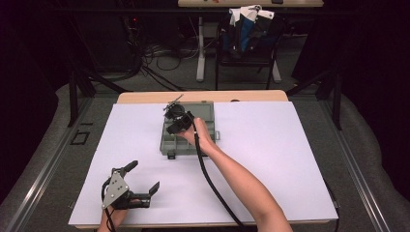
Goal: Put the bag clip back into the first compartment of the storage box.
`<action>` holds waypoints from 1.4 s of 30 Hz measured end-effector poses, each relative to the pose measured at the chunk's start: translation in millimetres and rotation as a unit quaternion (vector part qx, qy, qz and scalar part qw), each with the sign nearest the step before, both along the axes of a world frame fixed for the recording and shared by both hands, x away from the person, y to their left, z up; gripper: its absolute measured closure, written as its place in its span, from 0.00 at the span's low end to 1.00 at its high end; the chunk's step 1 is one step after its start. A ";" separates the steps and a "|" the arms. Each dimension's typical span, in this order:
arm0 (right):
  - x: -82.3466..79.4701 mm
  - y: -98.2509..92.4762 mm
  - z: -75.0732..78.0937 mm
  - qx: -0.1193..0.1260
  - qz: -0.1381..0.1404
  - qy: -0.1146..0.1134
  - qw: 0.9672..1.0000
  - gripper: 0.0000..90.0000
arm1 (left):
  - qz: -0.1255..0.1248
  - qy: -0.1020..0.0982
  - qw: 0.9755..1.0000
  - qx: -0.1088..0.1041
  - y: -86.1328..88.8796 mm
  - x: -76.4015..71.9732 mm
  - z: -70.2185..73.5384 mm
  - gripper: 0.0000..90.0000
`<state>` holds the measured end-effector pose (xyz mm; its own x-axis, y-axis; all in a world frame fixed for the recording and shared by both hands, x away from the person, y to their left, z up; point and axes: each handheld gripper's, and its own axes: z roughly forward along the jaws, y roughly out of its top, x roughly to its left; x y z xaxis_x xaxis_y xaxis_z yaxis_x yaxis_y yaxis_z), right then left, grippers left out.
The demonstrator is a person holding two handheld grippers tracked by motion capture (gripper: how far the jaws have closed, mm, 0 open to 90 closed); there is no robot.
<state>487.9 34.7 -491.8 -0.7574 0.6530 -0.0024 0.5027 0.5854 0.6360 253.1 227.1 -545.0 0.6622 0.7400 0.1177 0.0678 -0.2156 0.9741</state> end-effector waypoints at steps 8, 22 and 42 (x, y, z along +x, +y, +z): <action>-10.9 -25.7 8.9 0.024 0.011 0.000 1.000 0.25 | -0.001 0.001 1.000 0.001 -1.5 0.6 -0.4 0.00; -35.5 -59.0 11.7 0.036 0.029 -0.006 0.999 0.05 | -0.002 0.002 1.000 0.005 -3.4 1.9 -0.6 0.00; -77.4 -111.6 7.9 0.057 0.032 -0.024 0.998 0.00 | 0.005 0.005 1.000 0.004 -1.9 -0.9 -0.9 0.00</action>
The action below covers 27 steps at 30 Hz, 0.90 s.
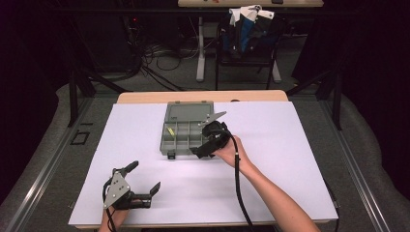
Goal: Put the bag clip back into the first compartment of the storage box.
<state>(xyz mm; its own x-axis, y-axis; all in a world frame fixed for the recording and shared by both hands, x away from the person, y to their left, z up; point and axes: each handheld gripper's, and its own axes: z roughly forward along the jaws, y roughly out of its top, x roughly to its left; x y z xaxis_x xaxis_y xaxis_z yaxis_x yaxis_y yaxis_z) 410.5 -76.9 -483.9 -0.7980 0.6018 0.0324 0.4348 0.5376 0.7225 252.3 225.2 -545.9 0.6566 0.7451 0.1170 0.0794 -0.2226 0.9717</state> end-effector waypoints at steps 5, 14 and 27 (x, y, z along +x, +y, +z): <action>-13.1 -10.4 -4.7 -0.002 0.002 -0.004 1.000 0.00 | 0.001 -0.002 1.000 0.000 1.1 -1.6 0.5 0.00; -31.4 -31.2 -10.2 -0.006 -0.001 -0.006 1.000 0.00 | 0.001 0.000 1.000 0.003 0.2 -0.9 -0.1 0.00; -63.5 -68.8 -16.0 -0.002 -0.018 -0.018 1.000 0.00 | 0.001 0.001 1.000 0.003 0.4 -0.2 -0.1 0.00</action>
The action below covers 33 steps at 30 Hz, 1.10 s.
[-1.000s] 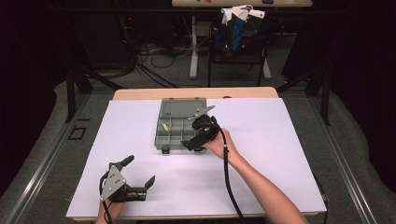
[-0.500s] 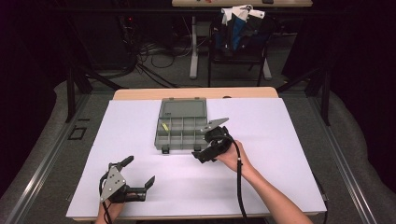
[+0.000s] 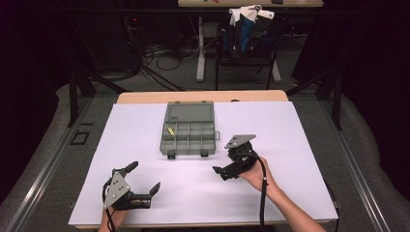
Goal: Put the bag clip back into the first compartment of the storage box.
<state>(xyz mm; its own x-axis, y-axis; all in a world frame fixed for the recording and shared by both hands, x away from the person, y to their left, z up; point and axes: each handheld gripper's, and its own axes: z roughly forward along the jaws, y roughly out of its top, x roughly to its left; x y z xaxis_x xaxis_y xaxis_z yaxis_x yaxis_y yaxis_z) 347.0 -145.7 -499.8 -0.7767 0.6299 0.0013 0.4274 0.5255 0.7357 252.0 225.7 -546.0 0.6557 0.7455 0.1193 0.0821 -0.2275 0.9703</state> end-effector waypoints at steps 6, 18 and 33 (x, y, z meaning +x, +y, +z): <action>-14.8 -15.0 -5.2 0.007 -0.008 -0.011 1.000 0.00 | -0.001 0.000 1.000 0.002 -0.5 -0.2 0.0 0.00; -38.4 -34.1 -18.7 0.024 -0.016 -0.033 0.999 0.00 | 0.001 0.001 1.000 0.000 -0.4 -0.2 -0.2 0.00; -60.5 -54.4 -27.8 0.030 -0.025 -0.059 0.997 0.00 | 0.000 0.002 1.000 0.000 -0.7 -0.3 -0.3 0.00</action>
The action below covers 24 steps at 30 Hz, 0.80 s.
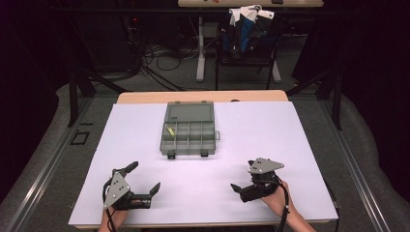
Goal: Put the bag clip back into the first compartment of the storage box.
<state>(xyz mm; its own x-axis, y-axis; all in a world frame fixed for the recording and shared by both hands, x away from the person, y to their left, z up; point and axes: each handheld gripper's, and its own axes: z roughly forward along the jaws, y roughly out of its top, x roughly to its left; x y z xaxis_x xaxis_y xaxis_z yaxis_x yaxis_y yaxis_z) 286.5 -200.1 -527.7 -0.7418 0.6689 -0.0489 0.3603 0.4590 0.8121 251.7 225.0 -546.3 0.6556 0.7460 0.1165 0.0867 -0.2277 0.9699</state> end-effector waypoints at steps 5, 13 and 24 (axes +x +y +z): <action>-6.2 -8.2 -2.3 0.005 -0.002 -0.011 1.000 0.00 | 0.000 0.000 1.000 0.000 0.2 0.4 -0.1 0.00; -17.1 -18.0 -5.1 0.012 -0.009 -0.035 0.999 0.00 | 0.000 0.001 1.000 0.000 0.2 -0.1 0.0 0.00; -28.2 -25.5 -10.3 0.021 -0.016 -0.050 0.998 0.00 | -0.001 0.002 1.000 0.001 1.2 0.1 0.1 0.00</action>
